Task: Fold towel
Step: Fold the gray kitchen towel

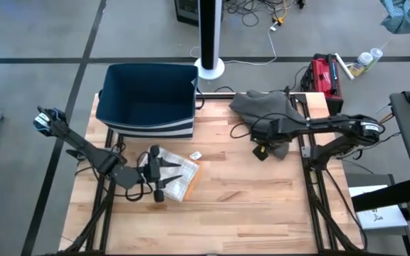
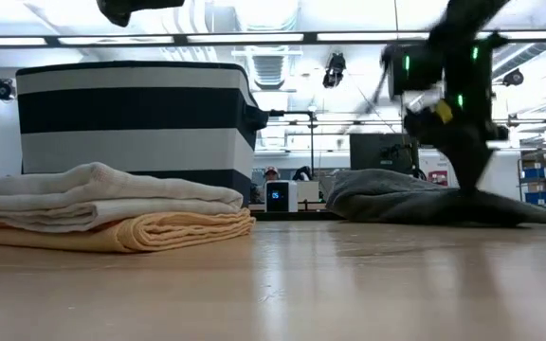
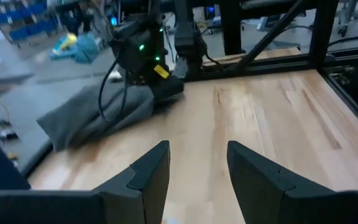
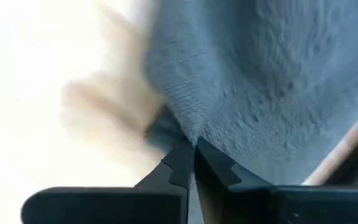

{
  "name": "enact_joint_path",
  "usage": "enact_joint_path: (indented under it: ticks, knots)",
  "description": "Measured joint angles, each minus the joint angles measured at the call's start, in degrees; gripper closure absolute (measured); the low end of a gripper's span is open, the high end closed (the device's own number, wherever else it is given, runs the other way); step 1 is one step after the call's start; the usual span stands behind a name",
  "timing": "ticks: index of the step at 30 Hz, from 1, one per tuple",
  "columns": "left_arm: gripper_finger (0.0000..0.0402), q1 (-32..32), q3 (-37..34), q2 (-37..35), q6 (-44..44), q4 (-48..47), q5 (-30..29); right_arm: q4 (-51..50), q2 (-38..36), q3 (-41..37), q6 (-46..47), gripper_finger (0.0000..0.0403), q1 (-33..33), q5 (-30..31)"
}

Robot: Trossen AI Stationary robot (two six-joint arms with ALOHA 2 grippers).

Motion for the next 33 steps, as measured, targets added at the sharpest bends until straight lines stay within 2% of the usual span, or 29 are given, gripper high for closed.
enact_joint_path:
  ticks: [3,6,9,11,14,19,23,26,29,33]
  knots:
    - [0.0248,2.1,-1.5,0.0,4.1,5.8,3.1,-0.5,-3.1,4.8,0.0,0.0399,6.2,0.0]
    - [0.0248,3.7,-2.4,0.8,3.3,11.8,9.9,-0.4,-5.9,10.3,0.0,0.0399,12.8,0.8]
    - [0.0248,4.0,-2.7,4.5,3.0,18.7,14.0,-0.1,-7.4,15.5,0.1,0.0401,19.4,5.4]
    - [0.0248,3.9,-2.6,8.5,4.3,26.4,16.0,0.0,-7.5,18.5,-0.2,0.0401,23.3,9.7]
    - [0.0248,3.9,-2.6,15.7,7.4,36.6,16.4,0.1,-7.1,21.6,-0.3,0.0401,28.8,16.0]
    - [0.0248,4.9,-0.5,28.1,10.8,48.2,15.9,2.1,-6.9,23.6,-0.5,0.0401,35.0,25.6]
    - [0.0248,5.1,4.2,36.9,11.2,49.8,15.7,2.8,-7.1,25.0,-1.3,0.0401,37.6,31.9]
    - [0.0248,5.1,8.3,42.1,12.4,49.9,15.7,2.8,-7.3,26.3,-2.7,0.0401,38.1,34.1]
    - [0.0248,5.2,12.3,45.7,16.2,46.3,11.1,2.9,-7.5,28.3,-4.2,0.0401,38.0,34.6]
    - [0.0248,5.3,18.0,48.1,19.7,36.6,-5.7,3.2,-7.6,30.6,-6.6,0.0401,38.3,34.9]
